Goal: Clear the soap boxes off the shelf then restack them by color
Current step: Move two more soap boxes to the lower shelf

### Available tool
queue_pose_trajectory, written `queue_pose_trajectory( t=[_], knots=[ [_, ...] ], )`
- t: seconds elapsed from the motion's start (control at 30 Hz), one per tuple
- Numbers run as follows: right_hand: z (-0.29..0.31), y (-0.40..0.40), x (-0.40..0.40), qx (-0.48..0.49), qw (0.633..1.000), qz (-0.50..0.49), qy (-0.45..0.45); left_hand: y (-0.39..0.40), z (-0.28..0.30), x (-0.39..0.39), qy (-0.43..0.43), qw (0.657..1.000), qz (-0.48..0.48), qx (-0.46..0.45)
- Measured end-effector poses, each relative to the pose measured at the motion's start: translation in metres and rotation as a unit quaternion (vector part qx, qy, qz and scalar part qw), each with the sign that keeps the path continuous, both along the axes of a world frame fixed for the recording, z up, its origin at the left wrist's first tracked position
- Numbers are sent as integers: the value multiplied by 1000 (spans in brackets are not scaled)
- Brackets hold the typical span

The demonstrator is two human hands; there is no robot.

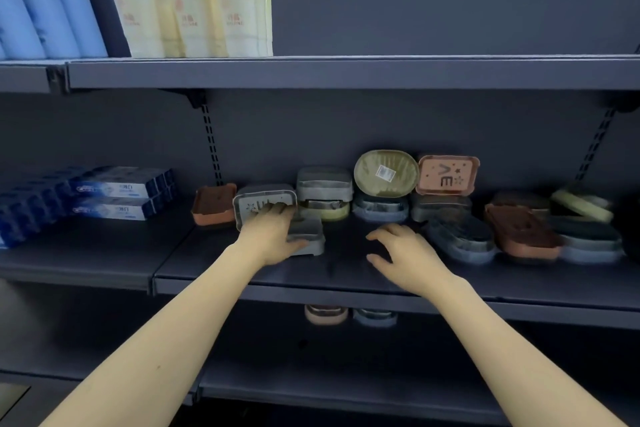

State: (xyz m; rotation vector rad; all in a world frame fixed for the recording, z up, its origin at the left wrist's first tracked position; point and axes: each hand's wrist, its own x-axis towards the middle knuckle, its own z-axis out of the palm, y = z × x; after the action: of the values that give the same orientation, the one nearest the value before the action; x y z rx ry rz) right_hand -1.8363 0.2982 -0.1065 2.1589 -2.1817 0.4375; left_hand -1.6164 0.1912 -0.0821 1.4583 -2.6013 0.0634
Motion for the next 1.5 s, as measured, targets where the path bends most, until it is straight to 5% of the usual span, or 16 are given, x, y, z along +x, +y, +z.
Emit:
queue_pose_trajectory(
  t=[0.43, 0.67, 0.83, 1.13, 1.5],
  knots=[
    [-20, -27, 4, 28, 999, 31, -32, -48, -41, -19, -29, 992, -13, 121],
    [-28, -31, -8, 13, 999, 0, -35, -27, -52, -43, -45, 998, -31, 33],
    [-23, -29, -40, -19, 995, -97, -2, -2, -59, -68, -25, 997, -71, 23],
    [-19, -39, -100, 82, 946, -303, 78, 2, -60, -66, -6, 997, -74, 36],
    [-34, -21, -77, 53, 973, -213, 76, 2, -61, -67, -4, 996, -74, 39]
  ],
)
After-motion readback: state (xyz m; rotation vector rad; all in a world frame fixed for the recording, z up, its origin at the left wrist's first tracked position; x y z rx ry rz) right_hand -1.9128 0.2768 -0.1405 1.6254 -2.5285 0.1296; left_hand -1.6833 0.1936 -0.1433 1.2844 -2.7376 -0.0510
